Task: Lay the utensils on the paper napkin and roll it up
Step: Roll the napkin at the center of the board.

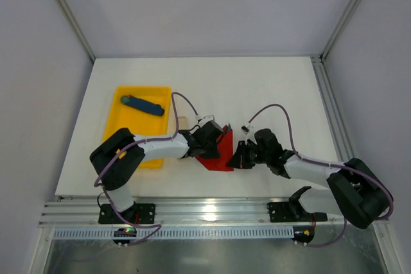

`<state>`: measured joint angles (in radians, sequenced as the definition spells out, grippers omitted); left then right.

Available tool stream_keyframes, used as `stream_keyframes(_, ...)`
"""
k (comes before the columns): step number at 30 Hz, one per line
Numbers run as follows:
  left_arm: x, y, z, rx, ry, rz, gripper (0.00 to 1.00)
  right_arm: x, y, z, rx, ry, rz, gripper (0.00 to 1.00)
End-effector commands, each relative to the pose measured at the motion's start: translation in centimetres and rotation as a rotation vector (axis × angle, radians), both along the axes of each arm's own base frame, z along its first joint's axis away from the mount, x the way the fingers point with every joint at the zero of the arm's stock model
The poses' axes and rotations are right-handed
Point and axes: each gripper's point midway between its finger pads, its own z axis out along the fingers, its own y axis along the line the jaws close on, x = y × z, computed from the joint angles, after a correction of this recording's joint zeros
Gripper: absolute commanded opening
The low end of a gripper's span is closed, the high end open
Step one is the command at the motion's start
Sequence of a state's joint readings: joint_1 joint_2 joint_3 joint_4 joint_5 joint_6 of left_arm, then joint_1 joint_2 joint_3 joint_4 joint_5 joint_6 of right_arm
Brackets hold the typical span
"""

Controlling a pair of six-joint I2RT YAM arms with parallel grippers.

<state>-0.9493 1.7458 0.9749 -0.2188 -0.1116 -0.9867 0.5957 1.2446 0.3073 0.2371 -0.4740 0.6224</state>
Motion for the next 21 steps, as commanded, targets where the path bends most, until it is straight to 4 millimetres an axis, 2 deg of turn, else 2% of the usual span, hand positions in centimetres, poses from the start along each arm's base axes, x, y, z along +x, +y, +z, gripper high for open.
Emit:
stream_keyframes(1,-0.4,0.9,-1.6,0.053,0.002,-0.004,0.18,4.1,0.2,3.2,0.016,-0.106,-0.042,0.06)
stream_keyframes(3,-0.5,0.9,-1.6,0.054,0.003,-0.008,0.18,5.0,0.4,3.1,0.021,-0.091,-0.034,0.06)
stream_keyframes(4,-0.5,0.9,-1.6,0.055,0.005,-0.007,0.18,6.4,0.4,3.8,0.032,-0.11,-0.048,0.06)
stream_keyframes(6,-0.5,1.0,-1.7,0.059,0.002,-0.006,0.18,7.4,0.4,3.8,0.035,-0.111,-0.055,0.06)
stream_keyframes(9,-0.6,1.1,-1.7,0.061,0.004,-0.006,0.18,9.0,0.0,3.2,0.058,-0.102,-0.071,0.06)
stream_keyframes(11,-0.5,1.2,-1.6,0.062,0.001,-0.004,0.18,9.6,-0.5,1.9,0.055,-0.072,-0.079,0.06)
stream_keyframes(17,-0.7,1.5,-2.0,0.073,0.003,-0.003,0.18,9.4,-1.3,-0.6,0.054,-0.022,-0.092,0.06)
stream_keyframes(21,-0.6,1.5,-1.9,0.072,0.002,-0.001,0.18,9.5,-1.5,-0.7,0.059,-0.019,-0.101,0.06)
